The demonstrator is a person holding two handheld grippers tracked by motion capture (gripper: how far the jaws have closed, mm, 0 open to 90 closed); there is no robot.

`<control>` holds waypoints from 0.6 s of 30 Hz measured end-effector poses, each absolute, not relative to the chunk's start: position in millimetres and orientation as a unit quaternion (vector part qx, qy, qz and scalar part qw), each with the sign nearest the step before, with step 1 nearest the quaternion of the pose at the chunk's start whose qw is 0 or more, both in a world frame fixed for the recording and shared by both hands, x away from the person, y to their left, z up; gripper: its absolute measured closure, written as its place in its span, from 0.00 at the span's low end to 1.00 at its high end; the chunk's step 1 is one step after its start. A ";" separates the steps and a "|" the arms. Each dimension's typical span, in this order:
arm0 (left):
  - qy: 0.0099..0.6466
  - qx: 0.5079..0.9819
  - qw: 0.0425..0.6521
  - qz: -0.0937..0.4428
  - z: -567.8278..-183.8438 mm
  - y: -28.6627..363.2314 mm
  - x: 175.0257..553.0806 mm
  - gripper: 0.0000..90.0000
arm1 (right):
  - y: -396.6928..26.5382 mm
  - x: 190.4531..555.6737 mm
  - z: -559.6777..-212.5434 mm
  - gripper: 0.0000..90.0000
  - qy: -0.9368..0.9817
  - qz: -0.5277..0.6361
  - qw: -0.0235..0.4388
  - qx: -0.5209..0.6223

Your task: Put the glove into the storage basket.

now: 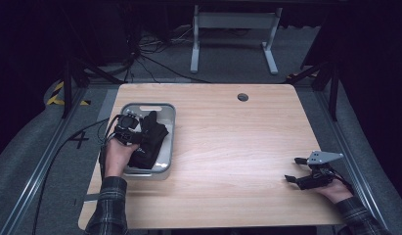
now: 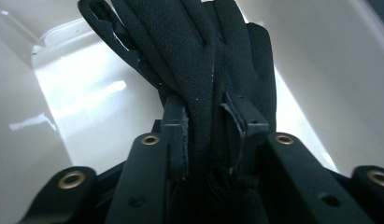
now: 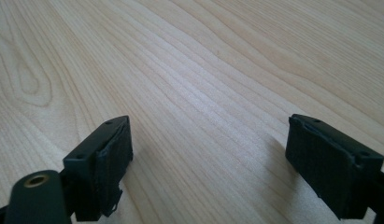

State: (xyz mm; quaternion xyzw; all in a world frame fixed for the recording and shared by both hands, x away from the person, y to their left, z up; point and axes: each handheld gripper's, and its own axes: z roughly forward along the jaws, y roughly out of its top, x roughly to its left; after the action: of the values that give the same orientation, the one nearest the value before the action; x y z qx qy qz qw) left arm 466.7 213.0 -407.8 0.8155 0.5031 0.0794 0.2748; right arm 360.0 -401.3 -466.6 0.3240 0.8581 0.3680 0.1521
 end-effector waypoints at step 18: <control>0.519 0.798 0.281 0.123 -398.5 215.5 463.0 0.22 | -401.3 360.0 -466.6 0.17 0.858 0.368 0.152 0.324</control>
State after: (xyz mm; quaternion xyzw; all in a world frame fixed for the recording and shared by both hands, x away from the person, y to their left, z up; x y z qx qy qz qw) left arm 463.0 215.5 -398.5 0.7982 0.5185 0.1231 0.2809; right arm 360.0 -401.3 -466.6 0.3240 0.8582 0.3680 0.1522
